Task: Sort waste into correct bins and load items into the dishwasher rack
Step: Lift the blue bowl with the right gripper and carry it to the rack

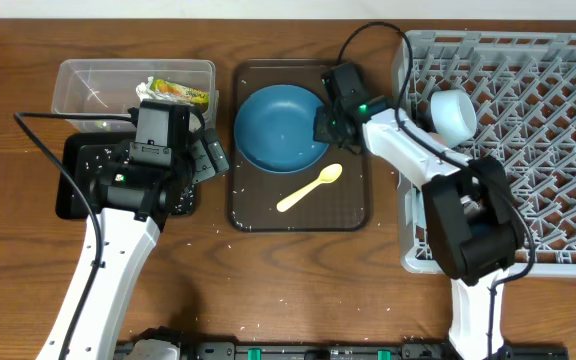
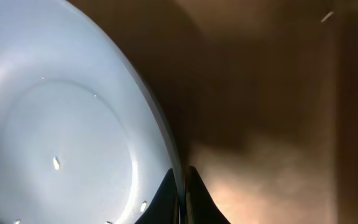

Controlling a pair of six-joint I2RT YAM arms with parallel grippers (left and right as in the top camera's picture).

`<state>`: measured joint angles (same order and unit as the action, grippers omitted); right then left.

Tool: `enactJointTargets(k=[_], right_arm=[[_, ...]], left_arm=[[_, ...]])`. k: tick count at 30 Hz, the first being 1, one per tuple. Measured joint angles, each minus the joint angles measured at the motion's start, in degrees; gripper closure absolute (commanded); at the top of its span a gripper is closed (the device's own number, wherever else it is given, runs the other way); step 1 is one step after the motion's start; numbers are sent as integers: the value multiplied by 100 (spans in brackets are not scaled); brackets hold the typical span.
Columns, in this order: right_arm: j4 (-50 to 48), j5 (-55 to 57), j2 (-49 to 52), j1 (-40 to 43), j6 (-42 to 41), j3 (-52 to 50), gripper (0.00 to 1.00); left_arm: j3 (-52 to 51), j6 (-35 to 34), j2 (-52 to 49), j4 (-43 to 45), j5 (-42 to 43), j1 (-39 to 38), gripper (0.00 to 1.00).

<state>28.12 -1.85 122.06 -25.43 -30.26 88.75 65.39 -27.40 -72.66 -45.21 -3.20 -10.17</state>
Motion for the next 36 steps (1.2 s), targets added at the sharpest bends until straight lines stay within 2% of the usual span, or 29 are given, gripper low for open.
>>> enactJointTargets(k=[4,9,13,18,26,31,36], right_arm=[[-46,444,-404,170,455,-11,99],[-369,2098,-1255,157,1331,-15,99],[-1106,3764,-1644,-142,2312,2,99],[-2437,5257,-1572,-695,3764,-11,99],[-4863,5971,-1488,-813,6258,-42,99],[-4756,6203,-1486,-820,7073,-42,99],[-4712,6457,-1482,-826,7324,-42,99]], left_arm=[[2,0,0,0,0,0,2],[2,0,0,-2,0,0,2],[0,0,0,-2,2,0,2],[0,0,0,0,0,0,2],[2,0,0,-2,2,0,2],[2,0,0,0,0,0,2],[2,0,0,0,0,0,2]])
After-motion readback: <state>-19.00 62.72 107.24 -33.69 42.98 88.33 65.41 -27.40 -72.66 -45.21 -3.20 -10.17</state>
